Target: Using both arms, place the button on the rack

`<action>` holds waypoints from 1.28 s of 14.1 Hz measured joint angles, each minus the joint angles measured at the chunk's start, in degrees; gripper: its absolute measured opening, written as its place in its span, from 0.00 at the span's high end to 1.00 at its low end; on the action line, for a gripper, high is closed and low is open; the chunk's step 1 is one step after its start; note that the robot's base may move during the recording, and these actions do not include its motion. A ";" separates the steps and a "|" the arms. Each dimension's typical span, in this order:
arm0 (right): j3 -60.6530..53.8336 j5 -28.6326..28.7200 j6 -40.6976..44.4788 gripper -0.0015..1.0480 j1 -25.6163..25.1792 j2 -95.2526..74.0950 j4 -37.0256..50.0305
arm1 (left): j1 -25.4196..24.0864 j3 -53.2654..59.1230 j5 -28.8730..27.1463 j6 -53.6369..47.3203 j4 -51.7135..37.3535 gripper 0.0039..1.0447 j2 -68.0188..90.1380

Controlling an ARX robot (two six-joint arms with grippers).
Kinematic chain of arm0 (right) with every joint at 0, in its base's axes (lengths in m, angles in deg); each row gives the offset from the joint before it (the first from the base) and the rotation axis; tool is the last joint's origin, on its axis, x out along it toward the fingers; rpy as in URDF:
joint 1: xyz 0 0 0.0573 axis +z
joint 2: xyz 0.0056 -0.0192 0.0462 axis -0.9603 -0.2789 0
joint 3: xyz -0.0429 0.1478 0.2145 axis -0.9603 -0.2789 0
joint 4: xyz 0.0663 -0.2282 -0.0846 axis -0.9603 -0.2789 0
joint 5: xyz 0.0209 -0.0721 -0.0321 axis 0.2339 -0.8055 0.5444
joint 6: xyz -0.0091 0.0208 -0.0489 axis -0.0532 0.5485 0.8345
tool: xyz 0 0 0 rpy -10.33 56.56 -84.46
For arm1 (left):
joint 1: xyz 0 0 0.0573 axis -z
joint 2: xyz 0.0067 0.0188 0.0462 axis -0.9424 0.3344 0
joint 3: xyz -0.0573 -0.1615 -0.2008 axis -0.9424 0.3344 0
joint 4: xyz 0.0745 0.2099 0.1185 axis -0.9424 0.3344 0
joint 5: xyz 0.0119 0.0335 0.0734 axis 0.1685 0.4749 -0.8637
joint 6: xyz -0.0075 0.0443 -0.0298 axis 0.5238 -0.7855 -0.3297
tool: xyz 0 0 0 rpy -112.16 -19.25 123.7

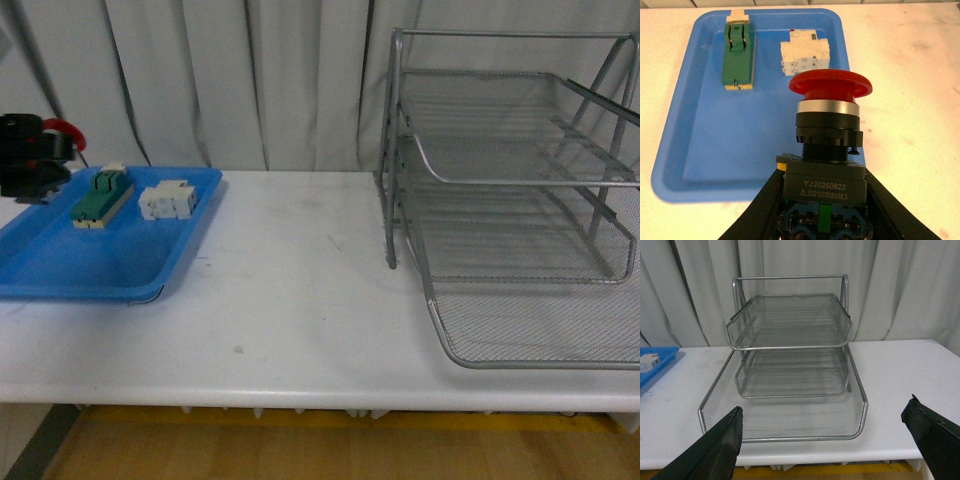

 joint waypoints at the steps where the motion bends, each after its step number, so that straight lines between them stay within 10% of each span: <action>1: 0.00 0.00 -0.02 0.06 0.00 0.00 -0.02 | -0.61 7.08 0.85 -0.37 0.98 0.66 -7.87; 7: 0.00 0.00 0.00 0.06 0.00 0.00 0.00 | -2.67 28.61 -0.52 -0.28 9.55 0.66 -42.62; 18: 0.00 0.02 0.00 0.06 0.00 0.00 0.00 | 1.95 33.31 -2.73 4.44 8.44 0.66 -46.36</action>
